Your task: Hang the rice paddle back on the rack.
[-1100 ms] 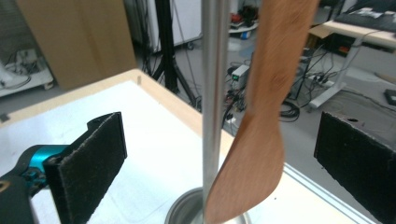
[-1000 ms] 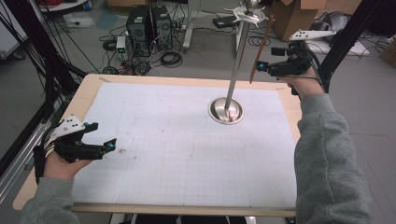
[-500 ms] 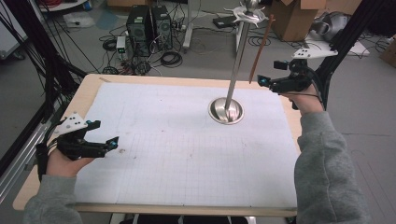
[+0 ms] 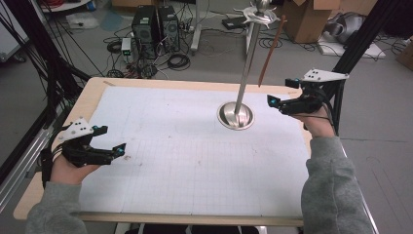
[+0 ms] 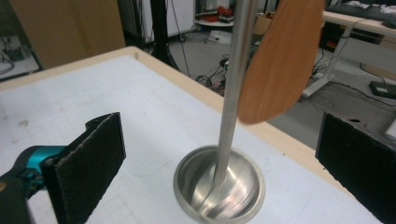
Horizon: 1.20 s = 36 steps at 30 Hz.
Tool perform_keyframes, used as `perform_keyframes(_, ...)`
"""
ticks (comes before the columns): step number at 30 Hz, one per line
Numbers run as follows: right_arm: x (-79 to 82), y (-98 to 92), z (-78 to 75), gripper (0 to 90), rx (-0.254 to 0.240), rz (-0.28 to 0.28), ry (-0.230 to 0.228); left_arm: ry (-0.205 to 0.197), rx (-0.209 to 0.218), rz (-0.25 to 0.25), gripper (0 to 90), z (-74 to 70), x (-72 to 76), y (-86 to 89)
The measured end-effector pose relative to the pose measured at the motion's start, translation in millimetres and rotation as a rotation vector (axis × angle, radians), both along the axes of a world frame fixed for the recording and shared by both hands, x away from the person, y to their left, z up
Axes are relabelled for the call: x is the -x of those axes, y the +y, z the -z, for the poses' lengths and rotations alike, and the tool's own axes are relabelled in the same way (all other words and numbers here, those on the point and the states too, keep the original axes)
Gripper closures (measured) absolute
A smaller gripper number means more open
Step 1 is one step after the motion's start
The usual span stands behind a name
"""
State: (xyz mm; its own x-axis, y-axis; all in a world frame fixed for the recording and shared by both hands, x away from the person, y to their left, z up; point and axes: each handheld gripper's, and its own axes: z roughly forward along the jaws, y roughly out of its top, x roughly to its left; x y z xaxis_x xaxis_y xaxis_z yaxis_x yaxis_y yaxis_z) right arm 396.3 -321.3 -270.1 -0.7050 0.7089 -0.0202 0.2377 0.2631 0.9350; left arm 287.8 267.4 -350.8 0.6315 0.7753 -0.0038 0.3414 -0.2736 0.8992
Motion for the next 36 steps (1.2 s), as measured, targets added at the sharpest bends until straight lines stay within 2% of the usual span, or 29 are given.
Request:
perform_keyframes(2, 3.4, 2.1, 3.2, 0.3, 0.018, 0.0, 0.016, -0.002, 0.0, 0.001, 9.7, -0.3, 0.6, 0.7)
perform_keyframes(3, 5.9, 3.1, 5.5, 0.3, 0.021, -0.001, 0.003, -0.003, 0.002, -0.002, 9.7, -0.5, 1.1, 0.8)
perform_keyframes(18, 24.8, 0.7, 31.2, 0.3, -0.057, -0.013, 0.004, -0.007, 0.005, -0.02, 9.7, -1.1, 2.4, 7.2)
perform_keyframes(24, 30.4, -2.7, 45.7, 0.3, -0.065, -0.013, 0.025, -0.009, -0.009, -0.018, 9.8, -0.2, 2.0, 4.1)
perform_keyframes(30, 34.4, -7.6, 59.7, 0.3, -0.091, -0.005, 0.048, -0.006, -0.002, -0.025, 9.7, 0.3, 1.2, 4.3)
perform_keyframes(33, 36.3, -8.4, 64.8, 0.3, -0.089, -0.003, 0.05, -0.007, 0.002, -0.022, 9.8, 0.2, 1.1, 4.5)
perform_keyframes(36, 37.4, -8.6, 71.5, 0.3, -0.071, 0.008, 0.033, -0.008, 0.018, -0.012, 9.8, -0.8, 1.8, 4.1)
